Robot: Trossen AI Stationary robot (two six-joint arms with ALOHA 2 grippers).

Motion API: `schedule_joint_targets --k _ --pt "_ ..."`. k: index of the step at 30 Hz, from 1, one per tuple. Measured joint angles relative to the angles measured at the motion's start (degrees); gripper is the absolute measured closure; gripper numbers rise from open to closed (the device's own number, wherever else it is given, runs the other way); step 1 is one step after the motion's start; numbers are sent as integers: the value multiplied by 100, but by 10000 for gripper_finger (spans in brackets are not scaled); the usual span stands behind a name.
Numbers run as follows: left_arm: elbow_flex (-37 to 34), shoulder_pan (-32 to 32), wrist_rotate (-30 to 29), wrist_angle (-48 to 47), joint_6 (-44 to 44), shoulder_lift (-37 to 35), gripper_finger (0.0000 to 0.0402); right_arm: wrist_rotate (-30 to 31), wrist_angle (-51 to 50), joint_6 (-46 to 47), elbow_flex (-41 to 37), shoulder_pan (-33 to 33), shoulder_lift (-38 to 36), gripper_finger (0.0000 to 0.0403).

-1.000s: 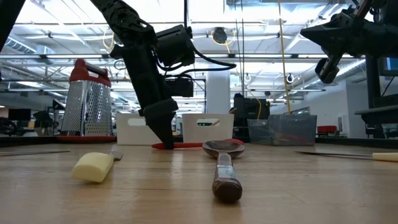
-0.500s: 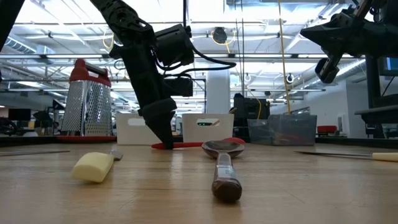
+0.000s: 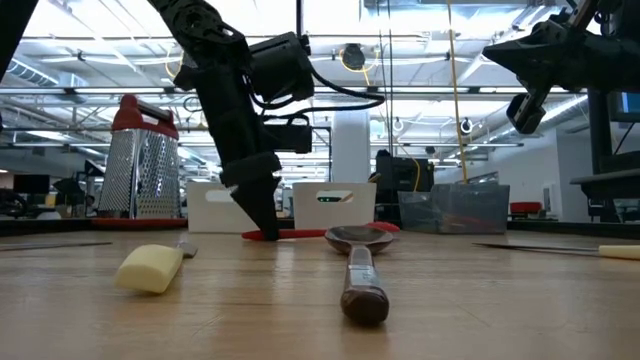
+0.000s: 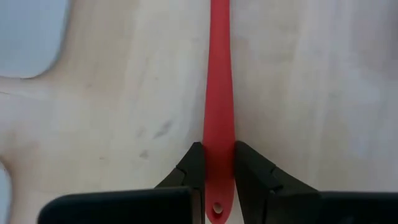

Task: Pick & Place Kitchen Items
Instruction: Put the red serving spoon into the right white bin

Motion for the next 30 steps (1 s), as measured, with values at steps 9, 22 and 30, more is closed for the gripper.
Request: schedule_joint_targets --k 9,22,30 --pt "239 -146 17 -7 241 7 358 0 0 6 0 -2 2 403" --pt "498 -200 -47 -259 246 0 358 0 0 8 0 -2 2 403" --pt "1088 -135 -109 -350 212 -7 358 0 0 8 0 0 0 403"
